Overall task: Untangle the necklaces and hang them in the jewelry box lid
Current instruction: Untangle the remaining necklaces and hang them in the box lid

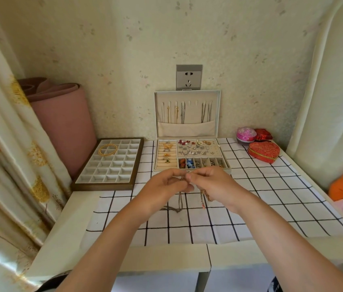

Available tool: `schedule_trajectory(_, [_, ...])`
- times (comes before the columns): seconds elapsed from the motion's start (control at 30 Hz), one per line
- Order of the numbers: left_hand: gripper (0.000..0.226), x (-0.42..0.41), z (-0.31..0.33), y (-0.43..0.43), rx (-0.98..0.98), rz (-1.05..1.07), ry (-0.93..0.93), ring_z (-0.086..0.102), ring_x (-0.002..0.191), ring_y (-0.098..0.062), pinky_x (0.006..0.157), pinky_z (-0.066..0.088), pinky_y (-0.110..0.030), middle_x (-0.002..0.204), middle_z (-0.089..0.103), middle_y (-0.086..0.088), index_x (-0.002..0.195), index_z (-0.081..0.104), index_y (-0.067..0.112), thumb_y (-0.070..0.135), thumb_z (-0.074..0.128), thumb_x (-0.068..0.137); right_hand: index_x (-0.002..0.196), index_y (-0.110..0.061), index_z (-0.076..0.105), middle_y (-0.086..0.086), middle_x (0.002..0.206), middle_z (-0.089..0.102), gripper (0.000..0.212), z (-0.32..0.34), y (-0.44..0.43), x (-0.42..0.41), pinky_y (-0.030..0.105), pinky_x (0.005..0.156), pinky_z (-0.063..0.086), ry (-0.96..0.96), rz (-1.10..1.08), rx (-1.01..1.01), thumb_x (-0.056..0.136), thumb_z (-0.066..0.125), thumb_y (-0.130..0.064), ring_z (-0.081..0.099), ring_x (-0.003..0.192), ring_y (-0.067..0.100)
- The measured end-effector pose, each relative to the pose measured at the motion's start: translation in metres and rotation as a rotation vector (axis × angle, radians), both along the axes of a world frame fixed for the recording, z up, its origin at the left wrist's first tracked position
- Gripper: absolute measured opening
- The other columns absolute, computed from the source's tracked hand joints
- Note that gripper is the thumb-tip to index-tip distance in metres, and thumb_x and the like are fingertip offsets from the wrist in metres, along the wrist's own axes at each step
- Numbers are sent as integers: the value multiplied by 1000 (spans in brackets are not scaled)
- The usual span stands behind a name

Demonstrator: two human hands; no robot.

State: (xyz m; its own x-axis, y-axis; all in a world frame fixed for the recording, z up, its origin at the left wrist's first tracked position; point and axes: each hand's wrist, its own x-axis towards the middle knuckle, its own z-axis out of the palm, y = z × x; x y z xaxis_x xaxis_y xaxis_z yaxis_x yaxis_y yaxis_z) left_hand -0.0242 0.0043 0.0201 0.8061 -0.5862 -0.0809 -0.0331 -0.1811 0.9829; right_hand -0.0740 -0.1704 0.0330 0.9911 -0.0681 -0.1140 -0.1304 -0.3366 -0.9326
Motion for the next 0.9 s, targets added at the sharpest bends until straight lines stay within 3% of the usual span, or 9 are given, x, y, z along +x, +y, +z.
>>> schedule_trajectory(0.07, [23, -1, 1, -1, 6, 18, -17, 73, 88, -13, 83, 49, -15, 90, 77, -6, 117, 67, 16, 10, 58, 97, 95, -23, 75, -21, 48, 52, 18, -4, -1, 2, 11, 51, 31, -6, -29, 0, 98, 59, -31, 48, 46, -7])
schedule_trajectory(0.27, [16, 0, 2, 3, 20, 44, 55, 69, 62, -19, 67, 59, -27, 91, 77, -7, 101, 72, 12, 9, 56, 99, 94, -19, 75, -28, 53, 59, 19, -7, -3, 3, 12, 58, 33, -61, -40, -53, 99, 59, -27, 53, 53, -16])
schedule_trajectory(0.4, [11, -3, 3, 2, 59, 68, 73, 63, 50, -17, 53, 55, -26, 93, 77, -6, 102, 70, 9, 12, 60, 97, 92, -23, 75, -22, 72, 67, 9, -14, 0, 5, 15, 65, 37, -160, -96, -172, 93, 67, -27, 56, 64, -17])
schedule_trajectory(0.5, [10, -5, 3, 0, 66, 89, 96, 63, 49, -17, 55, 58, -29, 91, 77, -6, 101, 71, 10, 14, 63, 95, 90, -26, 72, -13, 92, 64, 7, -18, 0, 6, 10, 56, 37, -265, -149, -229, 85, 76, -24, 53, 56, -10])
schedule_trajectory(0.7, [8, -6, 4, -2, 38, 122, 113, 66, 51, -20, 60, 61, -32, 89, 78, -6, 99, 71, 11, 14, 66, 93, 79, -36, 75, -12, 94, 67, 15, -20, 0, 7, 28, 80, 51, -328, -117, -267, 82, 75, -22, 62, 89, 4])
schedule_trajectory(0.8, [7, -7, 3, -2, 49, 111, 109, 66, 52, -21, 63, 61, -34, 88, 77, -7, 97, 72, 11, 15, 67, 92, 76, -36, 76, -14, 91, 69, 14, -20, 3, 7, 26, 83, 52, -337, -104, -243, 83, 76, -23, 63, 92, -1])
schedule_trajectory(0.9, [11, -8, 3, -4, 56, 110, 108, 66, 53, -21, 64, 62, -35, 89, 78, -6, 97, 72, 9, 17, 69, 92, 80, -34, 75, -13, 94, 69, 9, -19, 4, 7, 16, 72, 52, -321, -112, -228, 83, 78, -26, 65, 88, 0])
